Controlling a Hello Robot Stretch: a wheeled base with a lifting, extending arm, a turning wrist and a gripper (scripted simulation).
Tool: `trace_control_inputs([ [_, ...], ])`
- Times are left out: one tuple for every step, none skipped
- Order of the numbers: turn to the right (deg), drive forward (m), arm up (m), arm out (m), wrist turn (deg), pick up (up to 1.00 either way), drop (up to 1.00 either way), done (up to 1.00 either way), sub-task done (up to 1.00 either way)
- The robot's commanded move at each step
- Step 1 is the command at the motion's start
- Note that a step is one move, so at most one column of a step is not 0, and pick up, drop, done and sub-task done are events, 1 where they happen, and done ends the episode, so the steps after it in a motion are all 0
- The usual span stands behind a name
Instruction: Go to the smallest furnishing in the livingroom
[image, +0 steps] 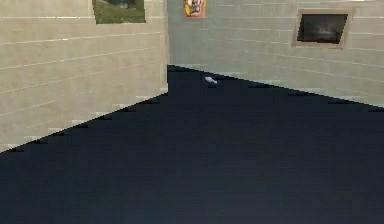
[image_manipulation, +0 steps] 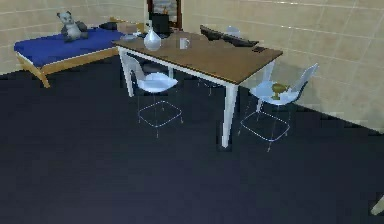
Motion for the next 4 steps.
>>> trace_control_inputs([
  [0.0, 1.0, 0.0, 0.0, 0.0, 0.0, 0.0, 0.0, 0.0],
  [0.0, 1.0, 0.0, 0.0, 0.0, 0.0, 0.0, 0.0, 0.0],
  [0.0, 1.0, 0.0, 0.0, 0.0, 0.0, 0.0, 0.0, 0.0],
  [6.0, 0.0, 0.0, 0.0, 0.0, 0.0, 0.0, 0.0, 0.0],
])
